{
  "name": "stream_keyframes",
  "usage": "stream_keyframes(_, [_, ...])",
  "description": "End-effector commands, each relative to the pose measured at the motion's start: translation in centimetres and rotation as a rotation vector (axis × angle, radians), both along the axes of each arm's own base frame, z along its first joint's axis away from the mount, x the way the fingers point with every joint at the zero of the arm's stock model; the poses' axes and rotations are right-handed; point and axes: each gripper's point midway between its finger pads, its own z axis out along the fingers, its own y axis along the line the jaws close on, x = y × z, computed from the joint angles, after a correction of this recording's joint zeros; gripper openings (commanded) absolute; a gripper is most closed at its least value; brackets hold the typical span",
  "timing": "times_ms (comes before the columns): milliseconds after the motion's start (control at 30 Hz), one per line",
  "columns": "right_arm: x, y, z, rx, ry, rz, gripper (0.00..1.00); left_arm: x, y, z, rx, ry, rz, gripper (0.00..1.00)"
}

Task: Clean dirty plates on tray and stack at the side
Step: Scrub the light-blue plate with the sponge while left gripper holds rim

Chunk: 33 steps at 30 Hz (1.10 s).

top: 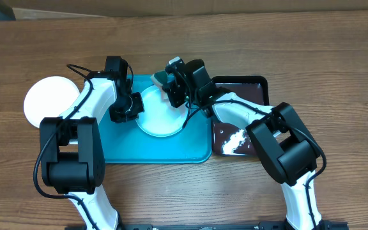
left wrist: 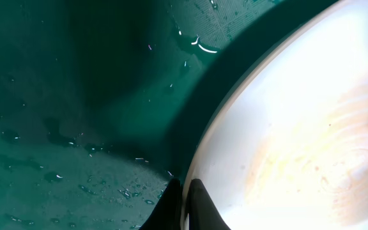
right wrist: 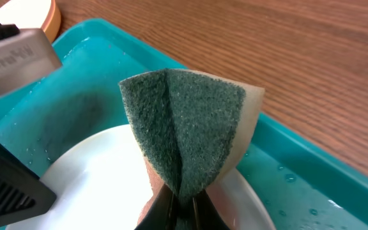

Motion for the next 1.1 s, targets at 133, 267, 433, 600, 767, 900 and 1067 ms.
stream_keyframes(133, [0.3, 0.7, -1.2, 0.060, 0.038, -0.037, 0.04, -0.7, 0.6, -1.0, 0.026, 0.025, 0.014, 0.04])
stream_keyframes(267, [1.0, 0.6, -0.7, 0.084, 0.030, -0.083, 0.04, -0.7, 0.6, -1.0, 0.026, 0.025, 0.014, 0.04])
stream_keyframes(433, [1.7, -0.3, -1.3, 0.041, 0.020, -0.139, 0.04, -0.7, 0.6, -1.0, 0.026, 0.025, 0.014, 0.04])
stream_keyframes(600, [1.9, -1.1, -1.9, 0.002, 0.023, -0.177, 0.04, -0.7, 0.6, -1.0, 0.027, 0.025, 0.014, 0.04])
stream_keyframes(767, [1.3, -1.6, -2.9, -0.030, 0.063, -0.178, 0.04, -0.7, 0.6, -1.0, 0.027, 0.025, 0.014, 0.04])
stream_keyframes(900, [0.5, -1.5, -2.4, -0.021, 0.111, -0.173, 0.04, -0.7, 0.6, -1.0, 0.026, 0.025, 0.014, 0.04])
stream_keyframes(1067, [0.0, -1.7, 1.4, -0.009, 0.095, -0.165, 0.04, -0.7, 0.6, -1.0, 0.027, 0.025, 0.014, 0.04])
